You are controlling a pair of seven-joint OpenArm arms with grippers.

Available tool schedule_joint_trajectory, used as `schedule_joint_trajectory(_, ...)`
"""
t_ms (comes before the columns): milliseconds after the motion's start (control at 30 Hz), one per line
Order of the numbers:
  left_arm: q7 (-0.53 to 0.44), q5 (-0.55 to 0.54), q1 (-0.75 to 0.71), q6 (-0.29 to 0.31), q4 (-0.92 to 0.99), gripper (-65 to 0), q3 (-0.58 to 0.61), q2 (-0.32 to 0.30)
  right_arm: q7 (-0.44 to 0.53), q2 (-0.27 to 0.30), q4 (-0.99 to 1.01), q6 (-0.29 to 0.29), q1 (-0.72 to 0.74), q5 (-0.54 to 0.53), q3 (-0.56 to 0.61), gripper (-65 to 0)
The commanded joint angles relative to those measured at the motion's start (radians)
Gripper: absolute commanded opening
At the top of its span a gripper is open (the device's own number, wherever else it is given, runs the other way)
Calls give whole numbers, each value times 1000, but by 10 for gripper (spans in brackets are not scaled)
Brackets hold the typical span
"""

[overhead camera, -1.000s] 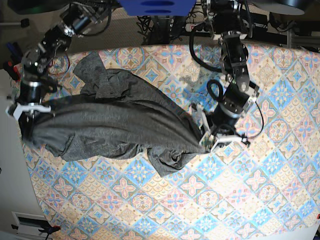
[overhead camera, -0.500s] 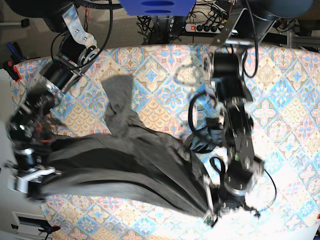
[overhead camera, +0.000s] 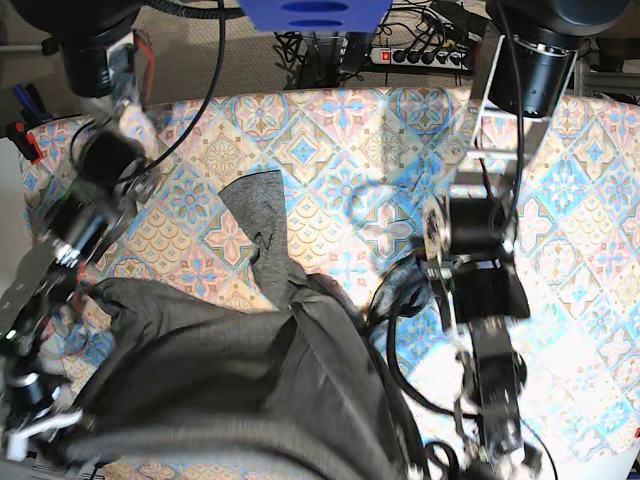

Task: Layout the t-shirt on the table in an organized manner, then fold the t-shirt properly
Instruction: 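Lift the shirt with both grippers and shake it out in the air, then lower the held shirt onto the cloth with both grippers, laying it flat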

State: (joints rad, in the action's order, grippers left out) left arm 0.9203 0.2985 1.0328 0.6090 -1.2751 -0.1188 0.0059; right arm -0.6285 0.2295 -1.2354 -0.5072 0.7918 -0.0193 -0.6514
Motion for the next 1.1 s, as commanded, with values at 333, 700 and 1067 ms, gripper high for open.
schedule_joint_trajectory(333,-188,3,276,-110,332,-650,5,-20,29,57,145,3,252,-11,2,-650)
schedule_joint_trajectory(700,-249,1,276,-114,490,-650,6,-47,29,71,139,3,346,-11,0,-650)
schedule_joint_trajectory(1067,-28,-3,276,-2,157,-650,17,-31,19,67,-24,3,219,-17,-6,-650)
